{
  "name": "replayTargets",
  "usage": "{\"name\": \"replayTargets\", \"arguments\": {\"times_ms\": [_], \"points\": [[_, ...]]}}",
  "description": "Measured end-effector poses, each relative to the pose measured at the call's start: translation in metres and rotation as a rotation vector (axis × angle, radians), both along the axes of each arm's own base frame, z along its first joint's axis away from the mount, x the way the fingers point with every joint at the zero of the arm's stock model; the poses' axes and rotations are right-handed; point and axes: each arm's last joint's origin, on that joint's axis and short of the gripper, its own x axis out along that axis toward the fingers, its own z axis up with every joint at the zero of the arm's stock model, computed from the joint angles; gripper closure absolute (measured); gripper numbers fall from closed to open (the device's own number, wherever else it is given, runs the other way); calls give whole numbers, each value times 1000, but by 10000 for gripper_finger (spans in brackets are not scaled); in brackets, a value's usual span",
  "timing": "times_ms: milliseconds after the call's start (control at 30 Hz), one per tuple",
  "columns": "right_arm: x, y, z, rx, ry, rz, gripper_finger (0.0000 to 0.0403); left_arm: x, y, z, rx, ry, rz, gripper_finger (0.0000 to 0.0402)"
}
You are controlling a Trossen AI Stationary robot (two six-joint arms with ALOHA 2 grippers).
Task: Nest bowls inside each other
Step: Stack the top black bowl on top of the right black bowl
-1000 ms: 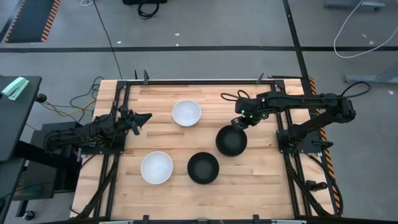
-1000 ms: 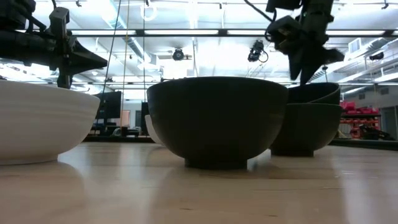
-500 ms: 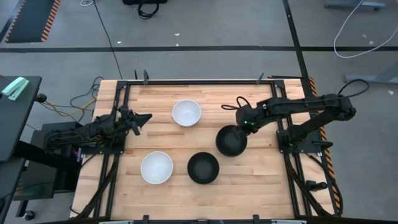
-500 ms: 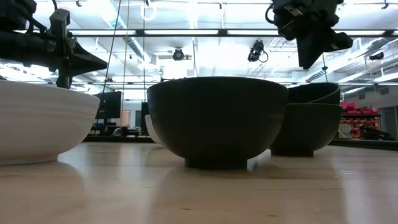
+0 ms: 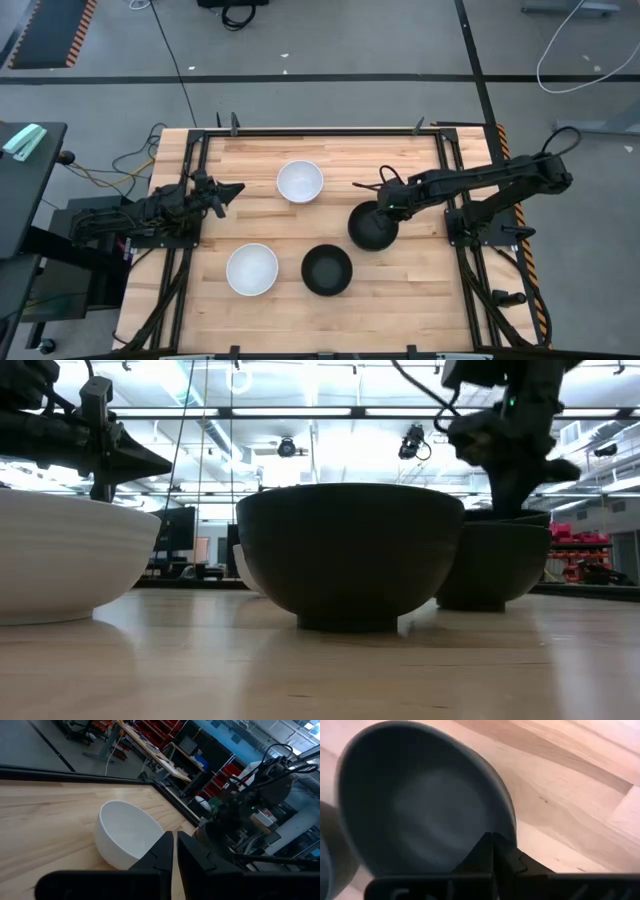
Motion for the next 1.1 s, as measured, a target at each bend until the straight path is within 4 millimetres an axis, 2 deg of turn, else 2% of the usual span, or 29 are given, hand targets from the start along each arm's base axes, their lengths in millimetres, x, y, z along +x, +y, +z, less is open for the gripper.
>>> {"name": "replayTargets", "arguments": {"times_ms": [167, 267, 567, 700, 900, 1100], "points": [[3, -5, -18, 32, -75, -14, 399, 0, 0, -1, -1, 7, 0, 378], [4, -7, -21, 41, -101, -18, 399, 0, 0, -1, -4, 5, 0, 381], [23, -12, 20, -59, -240, 19, 401, 0, 0, -1, -3, 5, 1, 373], [25, -23, 23, -82, -257, 5, 401, 0, 0, -1, 3, 8, 14, 378], [35, -41, 16, -103, -275, 10, 402, 0, 0, -1, 6, 10, 15, 383], [54, -44, -10, -58, -228, 77, 402, 0, 0, -1, -20, 0, 16, 374]]}}
